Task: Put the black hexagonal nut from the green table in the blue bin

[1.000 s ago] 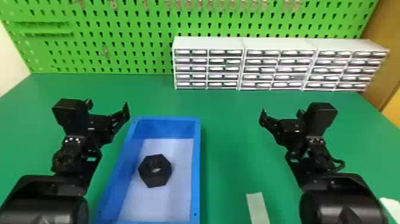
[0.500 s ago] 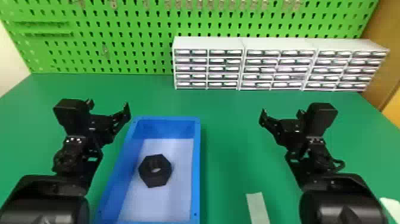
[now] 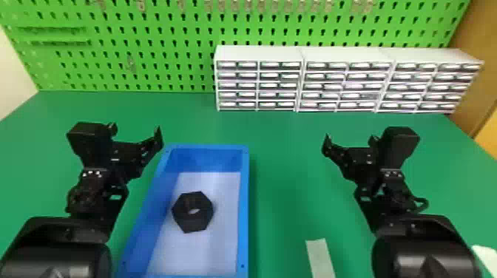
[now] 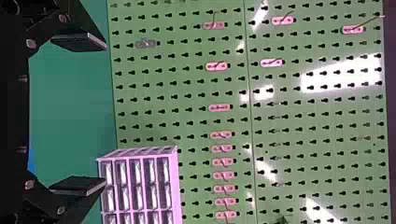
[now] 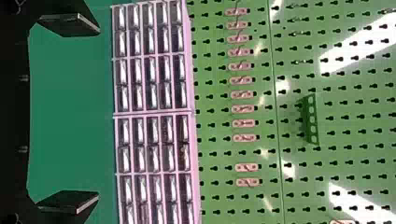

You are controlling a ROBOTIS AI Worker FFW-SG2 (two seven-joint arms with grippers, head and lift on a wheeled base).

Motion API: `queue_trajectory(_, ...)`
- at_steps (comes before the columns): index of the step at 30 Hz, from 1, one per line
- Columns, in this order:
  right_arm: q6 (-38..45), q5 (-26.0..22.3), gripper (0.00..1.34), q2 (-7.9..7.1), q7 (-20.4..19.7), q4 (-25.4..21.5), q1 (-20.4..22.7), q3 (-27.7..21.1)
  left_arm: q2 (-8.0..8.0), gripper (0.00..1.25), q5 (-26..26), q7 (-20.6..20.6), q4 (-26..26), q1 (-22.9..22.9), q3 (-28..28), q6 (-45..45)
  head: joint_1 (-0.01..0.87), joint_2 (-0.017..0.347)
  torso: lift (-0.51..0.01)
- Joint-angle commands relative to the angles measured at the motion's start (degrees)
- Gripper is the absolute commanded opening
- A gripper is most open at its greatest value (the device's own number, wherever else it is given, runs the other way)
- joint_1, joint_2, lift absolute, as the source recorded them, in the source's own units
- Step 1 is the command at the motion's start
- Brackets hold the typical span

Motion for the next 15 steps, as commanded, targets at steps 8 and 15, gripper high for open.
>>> queue_trajectory(8,0.06,-0.09,1.27,-0.02,0.00,0.00,0.17,0.09,0.00,1.00,0.00,0.00,0.09,-0.01,-0.03,-0.02,0.686,0.052,-0.097)
queue_trajectory(15,0.06,-0.18,1.27,-0.20,0.00,0.00,0.17,0.18,0.00,1.00,-0.09,0.00,0.17,-0.01,-0.12,-0.02,0.686,0.052,-0.097)
